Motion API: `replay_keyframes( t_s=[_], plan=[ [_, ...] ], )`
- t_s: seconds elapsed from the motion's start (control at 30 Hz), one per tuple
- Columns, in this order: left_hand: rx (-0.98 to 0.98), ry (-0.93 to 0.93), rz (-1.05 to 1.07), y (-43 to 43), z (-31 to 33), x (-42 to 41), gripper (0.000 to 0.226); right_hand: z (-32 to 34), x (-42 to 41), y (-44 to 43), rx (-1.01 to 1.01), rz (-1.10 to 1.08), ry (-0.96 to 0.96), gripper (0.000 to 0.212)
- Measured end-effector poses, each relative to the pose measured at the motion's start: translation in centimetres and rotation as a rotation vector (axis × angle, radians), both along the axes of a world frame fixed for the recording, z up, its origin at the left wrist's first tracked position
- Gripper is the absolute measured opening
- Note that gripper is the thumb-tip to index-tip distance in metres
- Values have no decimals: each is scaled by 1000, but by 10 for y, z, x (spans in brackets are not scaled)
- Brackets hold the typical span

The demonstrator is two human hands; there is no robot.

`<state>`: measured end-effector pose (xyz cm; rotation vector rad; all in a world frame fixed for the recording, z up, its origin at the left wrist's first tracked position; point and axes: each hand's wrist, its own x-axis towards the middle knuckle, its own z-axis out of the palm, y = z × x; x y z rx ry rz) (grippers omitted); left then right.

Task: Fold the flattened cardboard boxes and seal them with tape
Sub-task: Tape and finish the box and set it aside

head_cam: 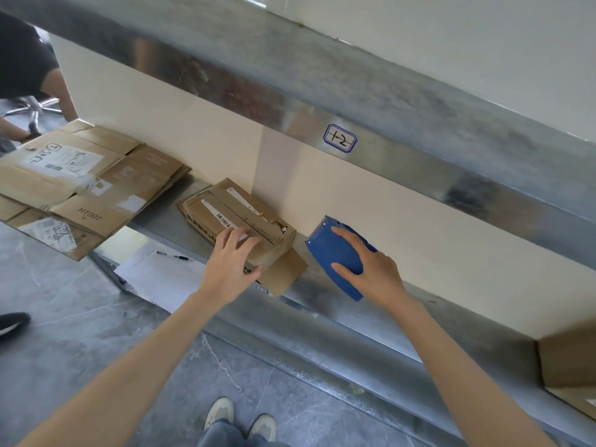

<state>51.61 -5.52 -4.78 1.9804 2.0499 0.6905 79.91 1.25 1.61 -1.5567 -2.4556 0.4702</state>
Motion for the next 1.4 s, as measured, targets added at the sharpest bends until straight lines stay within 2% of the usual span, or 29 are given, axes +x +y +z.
replay_keyframes(
  t_s=[0.27, 0.33, 0.47, 0.63, 0.73, 1.03, 1.2, 1.4],
  plan=[
    [-12, -86, -109, -11, 19, -24, 50, 22, -22, -4, 6, 212, -44, 58],
    [35, -194, -114, -10, 34, -27, 47, 30, -30, -5, 35, 282, -55, 60],
    [1, -433, -133, -5, 64, -30, 44, 45, -44, -10, 116, 414, -87, 64],
    [-53, -480, -210, -4, 77, -31, 55, 51, -54, -15, 171, 505, -147, 64],
    [-75, -481, -248, -7, 76, -30, 54, 51, -57, -22, 205, 548, -205, 63],
    [-56, -587, -142, -12, 66, -20, 33, 45, -48, -29, 204, 581, -250, 64],
    [-59, -542, -98, -22, 56, -13, 38, 43, -43, -25, 166, 586, -276, 63],
    [-103, -542, 56, -44, 36, -48, 36, 41, -2, -8, 67, 471, -311, 61]
  ],
)
